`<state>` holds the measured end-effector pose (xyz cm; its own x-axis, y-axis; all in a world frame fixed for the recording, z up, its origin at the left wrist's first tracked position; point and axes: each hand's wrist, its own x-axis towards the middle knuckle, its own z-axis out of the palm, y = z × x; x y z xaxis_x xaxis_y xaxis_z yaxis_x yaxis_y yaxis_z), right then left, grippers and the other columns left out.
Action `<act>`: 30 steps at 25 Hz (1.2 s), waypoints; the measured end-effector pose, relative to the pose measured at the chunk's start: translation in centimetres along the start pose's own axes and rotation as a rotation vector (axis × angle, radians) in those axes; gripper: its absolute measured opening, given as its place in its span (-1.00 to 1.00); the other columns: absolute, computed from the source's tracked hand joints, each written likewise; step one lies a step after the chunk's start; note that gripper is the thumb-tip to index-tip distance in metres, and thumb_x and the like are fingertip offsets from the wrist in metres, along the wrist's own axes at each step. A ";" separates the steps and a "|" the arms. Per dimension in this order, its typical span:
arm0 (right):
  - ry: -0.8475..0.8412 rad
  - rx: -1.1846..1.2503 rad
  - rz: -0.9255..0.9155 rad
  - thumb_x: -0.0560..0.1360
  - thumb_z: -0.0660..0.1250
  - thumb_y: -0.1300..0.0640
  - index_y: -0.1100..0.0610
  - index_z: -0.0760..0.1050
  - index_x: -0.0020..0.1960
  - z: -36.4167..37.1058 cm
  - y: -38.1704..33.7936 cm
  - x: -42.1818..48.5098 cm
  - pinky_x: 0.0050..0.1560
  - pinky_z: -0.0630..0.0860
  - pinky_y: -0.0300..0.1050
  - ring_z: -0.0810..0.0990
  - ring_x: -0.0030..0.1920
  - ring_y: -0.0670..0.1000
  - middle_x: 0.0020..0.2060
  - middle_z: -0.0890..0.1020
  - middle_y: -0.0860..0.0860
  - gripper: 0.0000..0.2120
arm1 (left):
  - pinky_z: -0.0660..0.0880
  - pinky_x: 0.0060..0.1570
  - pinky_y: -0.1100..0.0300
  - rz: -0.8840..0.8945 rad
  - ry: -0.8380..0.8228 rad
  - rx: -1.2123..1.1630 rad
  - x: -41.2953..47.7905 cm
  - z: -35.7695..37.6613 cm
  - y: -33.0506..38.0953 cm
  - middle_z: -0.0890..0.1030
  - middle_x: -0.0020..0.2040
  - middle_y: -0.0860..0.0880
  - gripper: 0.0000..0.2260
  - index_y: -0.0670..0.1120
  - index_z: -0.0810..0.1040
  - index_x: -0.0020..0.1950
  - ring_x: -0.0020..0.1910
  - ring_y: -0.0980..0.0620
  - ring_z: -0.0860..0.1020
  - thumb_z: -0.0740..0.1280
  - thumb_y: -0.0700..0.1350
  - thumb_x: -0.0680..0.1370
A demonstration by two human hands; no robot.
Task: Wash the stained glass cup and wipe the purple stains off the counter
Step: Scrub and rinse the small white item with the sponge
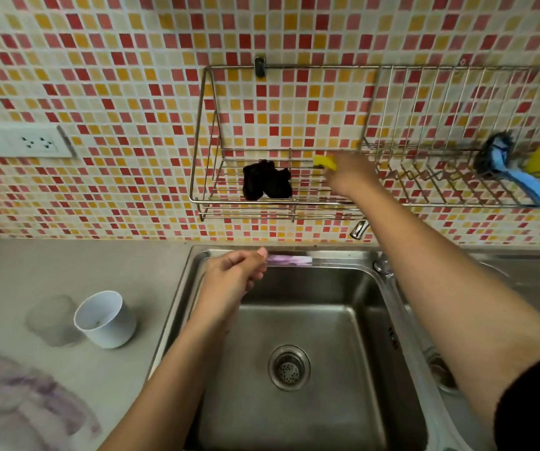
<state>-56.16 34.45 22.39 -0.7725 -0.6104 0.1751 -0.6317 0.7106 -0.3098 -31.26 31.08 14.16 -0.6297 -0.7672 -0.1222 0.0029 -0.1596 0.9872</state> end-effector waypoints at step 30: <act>0.291 0.528 -0.061 0.49 0.34 0.23 0.15 0.54 0.22 9.1 9.3 -22.6 -0.18 0.39 -0.30 0.46 -0.21 -0.12 -0.12 0.49 0.01 -0.70 | 0.51 -0.19 0.26 0.445 -0.051 0.686 -4.6 9.5 -6.1 0.71 -0.21 0.02 -0.90 -0.09 0.69 -0.04 -0.28 0.16 0.61 0.42 -0.14 0.48</act>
<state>-44.00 51.69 7.03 -0.7690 -0.4706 0.4327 -0.6155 0.3621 -0.7001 -35.77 41.53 9.67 -0.7164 -0.6371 0.2843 -0.2048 0.5816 0.7873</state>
